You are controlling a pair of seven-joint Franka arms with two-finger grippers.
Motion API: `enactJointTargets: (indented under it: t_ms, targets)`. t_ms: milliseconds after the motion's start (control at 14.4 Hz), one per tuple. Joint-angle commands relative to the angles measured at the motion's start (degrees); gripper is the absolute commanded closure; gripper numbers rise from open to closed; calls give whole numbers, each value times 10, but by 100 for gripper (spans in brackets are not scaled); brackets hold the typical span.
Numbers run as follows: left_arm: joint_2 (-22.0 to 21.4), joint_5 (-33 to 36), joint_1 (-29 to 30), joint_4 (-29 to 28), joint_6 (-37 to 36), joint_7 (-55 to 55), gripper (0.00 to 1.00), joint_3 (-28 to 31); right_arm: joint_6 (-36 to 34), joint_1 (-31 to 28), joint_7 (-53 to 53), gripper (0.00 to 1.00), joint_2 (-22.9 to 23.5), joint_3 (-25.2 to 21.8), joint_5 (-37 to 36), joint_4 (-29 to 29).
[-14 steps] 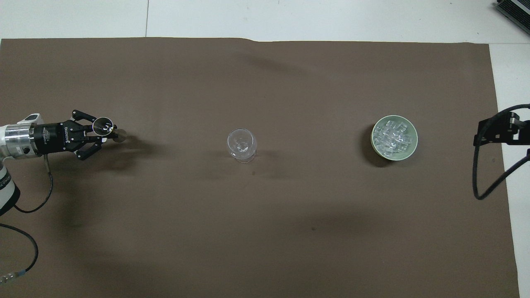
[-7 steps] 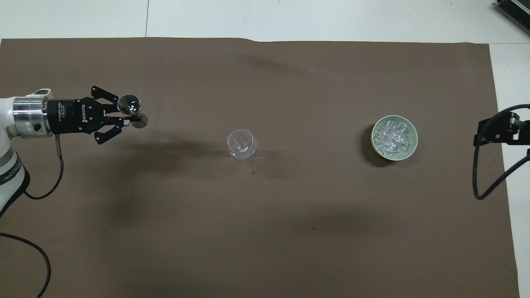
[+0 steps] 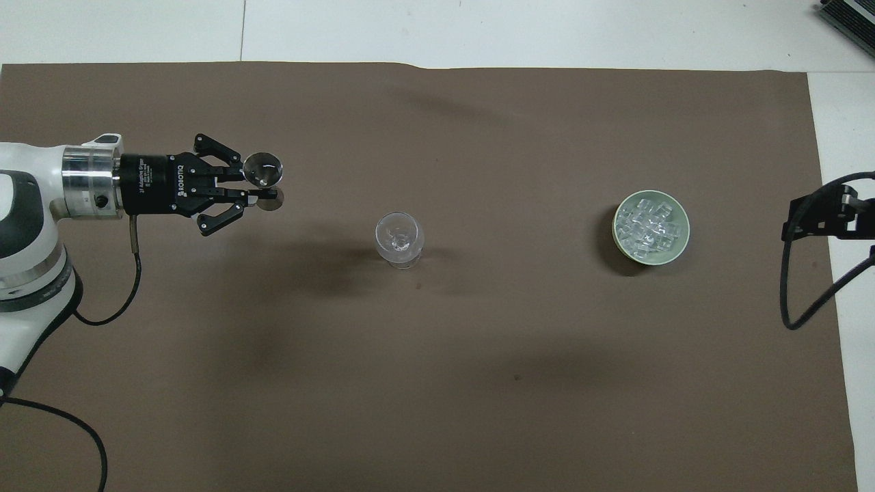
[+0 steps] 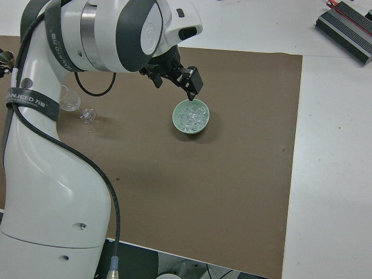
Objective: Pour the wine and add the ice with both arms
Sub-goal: 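Lift the metal cup and carry it toward the clear glass, then tilt the metal cup over the clear glass with the left gripper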
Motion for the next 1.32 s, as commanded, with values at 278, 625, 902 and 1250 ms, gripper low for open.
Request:
enactJointTargets:
  t_ms: [278,625,902,1250]
  targets:
    - [-35,-9,-85,-31,83,-41,100,9,10,-3,-10,0,-2,2,3,-5]
    - [-44,0,-115,-31,100,-61,100,11,9,-3,-10,0,-2,2,3,-5]
    - [-50,62,-127,-28,98,-76,100,10,10,-3,-10,0,-2,2,3,-5]
    - [-56,123,-142,-25,98,-98,100,10,10,-3,-10,0,-2,2,3,-5]
